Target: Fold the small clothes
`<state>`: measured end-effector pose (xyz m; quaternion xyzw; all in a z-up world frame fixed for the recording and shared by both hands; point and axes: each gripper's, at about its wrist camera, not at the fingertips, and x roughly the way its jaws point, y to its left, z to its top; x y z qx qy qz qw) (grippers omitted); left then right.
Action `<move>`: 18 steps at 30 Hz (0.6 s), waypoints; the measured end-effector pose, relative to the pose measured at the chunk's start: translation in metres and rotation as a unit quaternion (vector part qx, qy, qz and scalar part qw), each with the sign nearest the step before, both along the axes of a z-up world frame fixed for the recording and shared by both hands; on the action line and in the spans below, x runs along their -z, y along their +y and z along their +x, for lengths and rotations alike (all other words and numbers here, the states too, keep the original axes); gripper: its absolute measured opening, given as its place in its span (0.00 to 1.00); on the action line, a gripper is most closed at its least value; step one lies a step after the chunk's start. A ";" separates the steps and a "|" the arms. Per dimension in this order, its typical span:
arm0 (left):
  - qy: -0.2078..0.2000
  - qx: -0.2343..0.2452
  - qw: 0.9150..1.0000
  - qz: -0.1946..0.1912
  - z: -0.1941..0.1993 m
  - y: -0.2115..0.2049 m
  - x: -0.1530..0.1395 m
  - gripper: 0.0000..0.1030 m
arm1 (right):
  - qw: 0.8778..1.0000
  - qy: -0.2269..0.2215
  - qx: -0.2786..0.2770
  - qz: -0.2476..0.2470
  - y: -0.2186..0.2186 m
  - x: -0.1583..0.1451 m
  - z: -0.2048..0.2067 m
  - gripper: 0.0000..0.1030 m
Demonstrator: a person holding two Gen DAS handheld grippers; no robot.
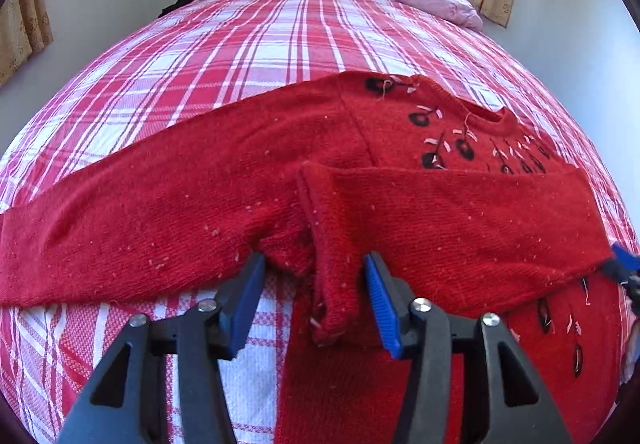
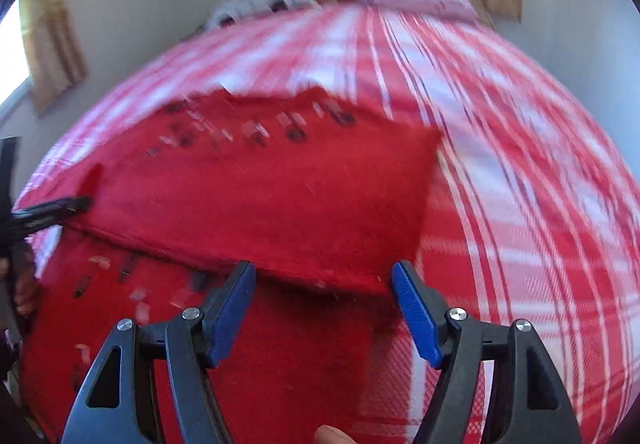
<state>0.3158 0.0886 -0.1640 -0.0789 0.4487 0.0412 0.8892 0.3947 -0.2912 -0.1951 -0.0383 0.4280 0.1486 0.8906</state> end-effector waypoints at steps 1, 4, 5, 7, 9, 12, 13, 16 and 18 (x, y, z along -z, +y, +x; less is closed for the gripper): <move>-0.002 0.000 1.000 -0.002 0.000 0.000 0.001 0.56 | 1.000 0.000 0.006 0.001 -0.004 0.004 0.000 0.69; -0.008 -0.006 1.000 -0.017 -0.001 0.004 0.001 0.57 | 1.000 -0.004 0.005 0.021 -0.014 0.001 -0.007 0.69; -0.011 -0.009 1.000 -0.023 -0.003 0.006 0.001 0.57 | 1.000 -0.008 0.006 0.016 -0.014 -0.004 -0.010 0.69; -0.020 -0.017 0.999 -0.036 -0.008 0.011 0.001 0.57 | 0.999 -0.036 0.011 0.011 -0.011 -0.017 -0.020 0.69; -0.026 -0.017 0.998 -0.048 -0.013 0.014 0.002 0.62 | 0.998 -0.065 0.009 0.004 -0.004 -0.029 -0.027 0.69; -0.028 -0.015 0.998 -0.062 -0.013 0.015 0.002 0.69 | 0.995 -0.098 -0.024 0.005 0.018 -0.047 -0.035 0.69; -0.027 -0.014 0.998 -0.063 -0.012 0.014 0.002 0.69 | 0.995 -0.094 -0.037 0.008 0.026 -0.047 -0.033 0.69; -0.027 -0.009 0.998 -0.058 -0.012 0.012 0.003 0.74 | 0.997 -0.066 -0.050 0.005 0.045 -0.032 -0.021 0.69; -0.027 -0.009 0.998 -0.059 -0.013 0.012 0.003 0.78 | 0.999 -0.022 -0.032 0.006 0.043 -0.010 -0.008 0.69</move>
